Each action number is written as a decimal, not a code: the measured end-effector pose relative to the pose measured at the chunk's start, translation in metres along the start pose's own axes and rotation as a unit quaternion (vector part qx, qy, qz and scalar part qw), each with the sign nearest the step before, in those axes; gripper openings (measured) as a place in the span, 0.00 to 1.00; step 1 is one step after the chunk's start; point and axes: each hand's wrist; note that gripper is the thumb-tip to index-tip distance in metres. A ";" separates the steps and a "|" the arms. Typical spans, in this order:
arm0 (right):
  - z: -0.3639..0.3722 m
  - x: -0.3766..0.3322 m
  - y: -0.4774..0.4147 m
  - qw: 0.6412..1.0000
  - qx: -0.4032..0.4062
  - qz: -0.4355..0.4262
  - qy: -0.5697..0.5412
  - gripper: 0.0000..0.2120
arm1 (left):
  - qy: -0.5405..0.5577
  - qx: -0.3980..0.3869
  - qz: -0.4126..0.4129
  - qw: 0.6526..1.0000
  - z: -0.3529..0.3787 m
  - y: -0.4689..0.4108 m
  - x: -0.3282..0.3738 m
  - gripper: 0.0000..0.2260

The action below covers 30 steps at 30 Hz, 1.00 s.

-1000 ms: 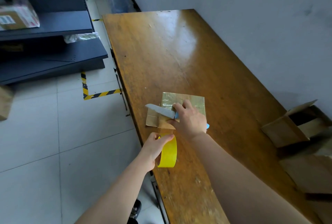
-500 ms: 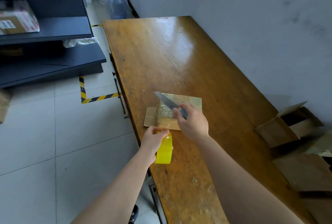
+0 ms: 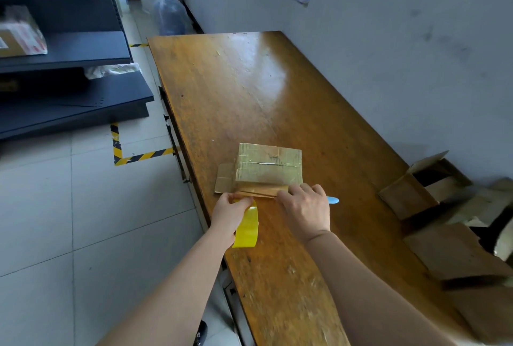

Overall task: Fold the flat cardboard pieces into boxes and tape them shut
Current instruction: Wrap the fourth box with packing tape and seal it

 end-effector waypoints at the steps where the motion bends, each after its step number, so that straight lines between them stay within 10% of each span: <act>1: -0.001 -0.001 -0.002 1.000 -0.019 0.009 0.012 0.09 | -0.003 0.000 0.003 1.000 0.001 0.001 0.000 0.13; 22: -0.002 -0.019 -0.034 0.965 -0.203 -0.014 0.165 0.08 | -0.063 -0.006 0.023 0.998 0.009 -0.008 0.000 0.15; 30: 0.031 0.016 0.013 0.945 -0.275 0.177 -0.035 0.12 | -0.068 -0.050 -0.014 0.996 0.004 -0.003 0.008 0.15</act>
Point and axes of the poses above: each hand's wrist, its own y-axis away from the middle knuckle, its own z-axis out of the palm, x = y × z, and after that the axes turned 6 degrees about -x, right-handed
